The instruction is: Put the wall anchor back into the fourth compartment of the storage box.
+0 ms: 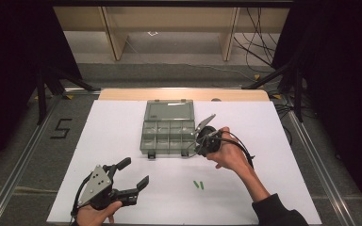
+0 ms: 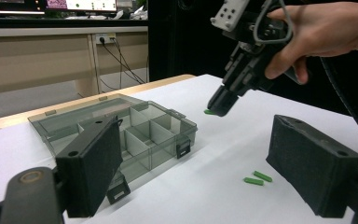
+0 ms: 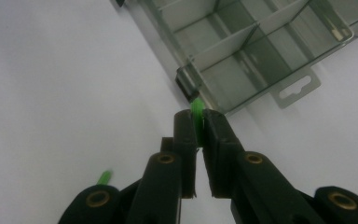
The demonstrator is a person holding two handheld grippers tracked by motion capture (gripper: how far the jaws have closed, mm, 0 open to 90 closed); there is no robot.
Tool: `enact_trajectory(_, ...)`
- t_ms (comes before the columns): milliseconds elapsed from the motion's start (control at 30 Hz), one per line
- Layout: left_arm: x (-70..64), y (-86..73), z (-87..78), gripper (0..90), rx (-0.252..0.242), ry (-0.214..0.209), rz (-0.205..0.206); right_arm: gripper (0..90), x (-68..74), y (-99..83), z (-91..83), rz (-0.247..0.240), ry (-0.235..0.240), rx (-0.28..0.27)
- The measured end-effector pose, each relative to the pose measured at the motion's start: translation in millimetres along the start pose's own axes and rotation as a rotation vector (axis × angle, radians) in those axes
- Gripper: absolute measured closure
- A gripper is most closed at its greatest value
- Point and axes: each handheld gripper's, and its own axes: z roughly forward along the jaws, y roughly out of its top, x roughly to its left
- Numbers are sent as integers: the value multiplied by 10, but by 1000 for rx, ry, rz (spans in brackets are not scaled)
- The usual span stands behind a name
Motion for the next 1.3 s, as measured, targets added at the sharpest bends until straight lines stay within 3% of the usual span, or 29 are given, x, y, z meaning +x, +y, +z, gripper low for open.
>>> enact_trajectory(533, -2, -4, 1, 169, 1, -3, -4, 842, -292, 314, 98, 33, -32, 11)
enact_trajectory(733, 1, -3, -2, 168, 0, -3, -5, 842, -467, 437, 167, 45, -63, 4)
enact_trajectory(1300, 2, 1, -9, 169, -9, 2, -11, 841, -682, 584, 389, 79, -95, 6)
